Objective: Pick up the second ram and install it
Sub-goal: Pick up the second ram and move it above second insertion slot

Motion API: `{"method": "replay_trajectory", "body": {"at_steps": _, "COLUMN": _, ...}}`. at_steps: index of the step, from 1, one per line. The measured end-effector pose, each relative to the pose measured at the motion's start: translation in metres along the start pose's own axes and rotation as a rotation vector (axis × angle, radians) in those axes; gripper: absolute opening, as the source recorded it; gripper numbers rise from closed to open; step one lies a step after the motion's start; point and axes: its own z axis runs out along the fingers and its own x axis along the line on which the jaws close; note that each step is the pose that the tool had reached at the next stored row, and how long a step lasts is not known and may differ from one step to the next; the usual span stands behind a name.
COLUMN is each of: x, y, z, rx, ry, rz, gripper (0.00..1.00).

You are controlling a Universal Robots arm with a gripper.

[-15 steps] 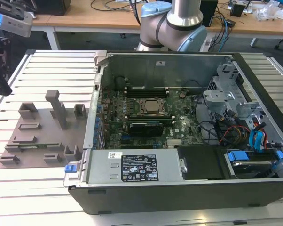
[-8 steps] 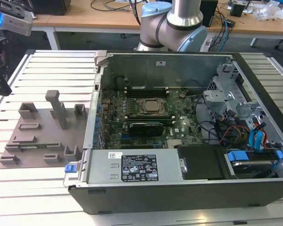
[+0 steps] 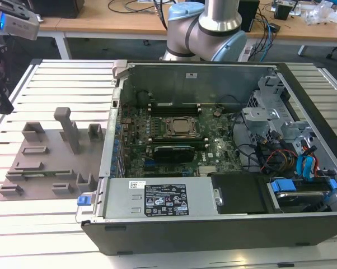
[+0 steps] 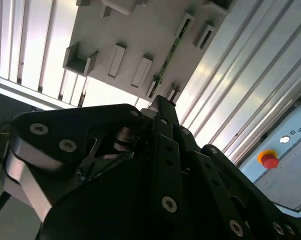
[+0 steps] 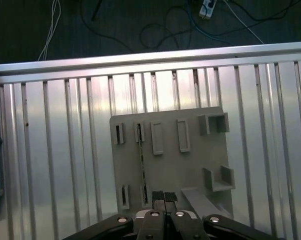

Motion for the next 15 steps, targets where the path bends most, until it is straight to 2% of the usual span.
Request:
{"method": "replay_trajectory", "body": {"at_steps": 1, "x": 0.0, "y": 0.0, "z": 0.0, "rx": 0.0, "ry": 0.0, "rz": -0.001, "gripper": 0.1}}
{"method": "replay_trajectory", "body": {"at_steps": 4, "x": 0.0, "y": 0.0, "z": 0.0, "rx": 0.0, "ry": 0.0001, "rz": -0.002, "gripper": 0.29}}
{"method": "replay_trajectory", "body": {"at_steps": 5, "x": 0.0, "y": 0.0, "z": 0.0, "rx": -0.0001, "ry": 0.0001, "rz": -0.002, "gripper": 0.29}}
{"method": "replay_trajectory", "body": {"at_steps": 6, "x": 0.0, "y": 0.0, "z": 0.0, "rx": -0.0001, "ry": 0.0002, "rz": -0.003, "gripper": 0.36}}
{"method": "replay_trajectory", "body": {"at_steps": 13, "x": 0.0, "y": -0.0025, "z": 0.0078, "rx": -0.0001, "ry": 0.0001, "rz": -0.003, "gripper": 0.36}}
{"method": "replay_trajectory", "body": {"at_steps": 15, "x": 0.0001, "y": -0.0029, "z": 0.0126, "rx": 0.0, "ry": 0.0001, "rz": -0.003, "gripper": 0.36}}
